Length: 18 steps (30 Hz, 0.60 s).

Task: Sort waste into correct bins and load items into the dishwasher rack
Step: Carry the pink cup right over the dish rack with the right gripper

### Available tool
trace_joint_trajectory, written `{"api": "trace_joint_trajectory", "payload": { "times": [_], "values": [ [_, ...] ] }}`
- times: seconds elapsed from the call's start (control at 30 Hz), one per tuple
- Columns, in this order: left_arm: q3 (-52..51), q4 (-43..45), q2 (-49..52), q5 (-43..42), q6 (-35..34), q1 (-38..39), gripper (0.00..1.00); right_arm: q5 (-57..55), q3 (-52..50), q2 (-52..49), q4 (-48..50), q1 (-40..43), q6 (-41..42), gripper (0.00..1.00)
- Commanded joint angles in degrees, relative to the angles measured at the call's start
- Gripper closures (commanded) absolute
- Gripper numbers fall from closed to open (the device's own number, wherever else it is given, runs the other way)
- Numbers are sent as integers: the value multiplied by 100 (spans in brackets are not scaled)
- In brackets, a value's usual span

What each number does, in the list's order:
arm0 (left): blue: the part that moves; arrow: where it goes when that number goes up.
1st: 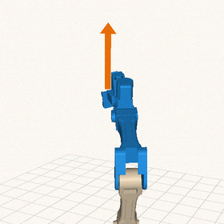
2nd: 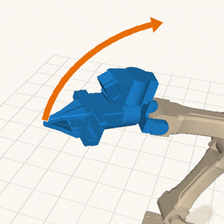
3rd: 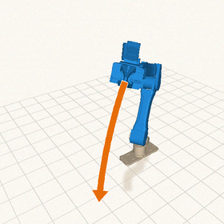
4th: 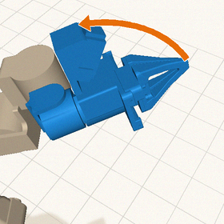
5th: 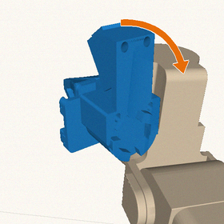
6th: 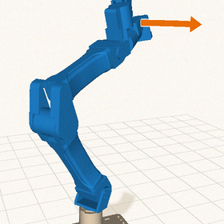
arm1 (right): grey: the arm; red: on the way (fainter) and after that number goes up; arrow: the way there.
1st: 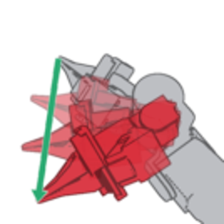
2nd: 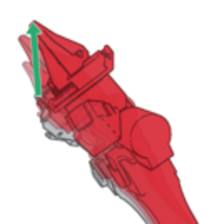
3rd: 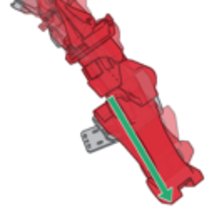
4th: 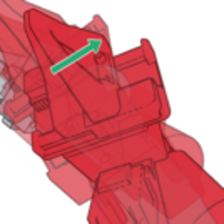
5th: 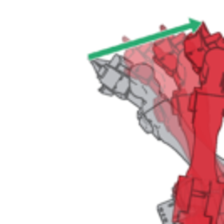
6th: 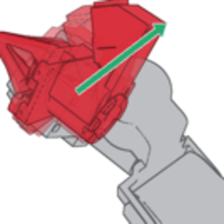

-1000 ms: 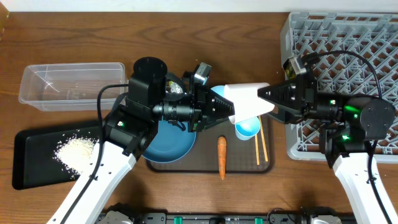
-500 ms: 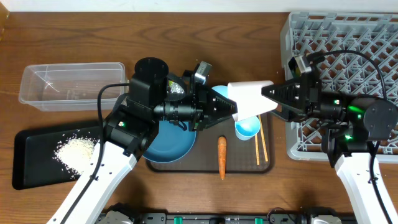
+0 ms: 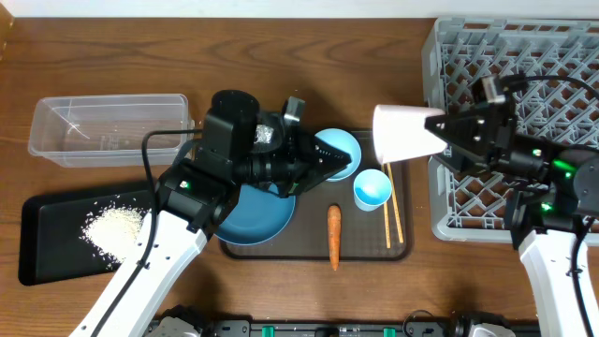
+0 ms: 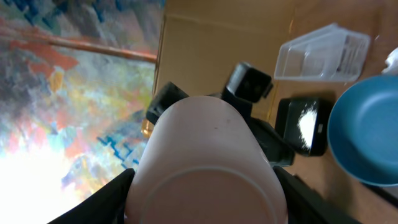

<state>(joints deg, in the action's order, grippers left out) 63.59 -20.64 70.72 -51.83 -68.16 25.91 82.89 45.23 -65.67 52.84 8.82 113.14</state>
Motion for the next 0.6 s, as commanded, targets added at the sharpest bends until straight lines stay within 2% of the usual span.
{"api": "trace_joint_trajectory", "payload": {
  "times": [0.0,0.07,0.1,0.2,0.33,0.57],
  "values": [
    [37,-437,2,927,520,-61,83,142,55,24,31,273,-225,68],
    [37,-837,2,1266,610,-61,83,212,55,15,33,437,-280,67],
    [37,-1016,2,1416,675,-59,78,232,55,2,31,531,-339,67],
    [37,-1377,2,1685,866,-59,77,310,55,-76,33,791,-426,67],
    [37,-1792,2,2072,966,-59,70,354,55,-269,33,1082,-608,69],
    [37,-2076,2,2409,1016,-59,66,350,57,-686,33,1370,-1231,69]
  ]
}}
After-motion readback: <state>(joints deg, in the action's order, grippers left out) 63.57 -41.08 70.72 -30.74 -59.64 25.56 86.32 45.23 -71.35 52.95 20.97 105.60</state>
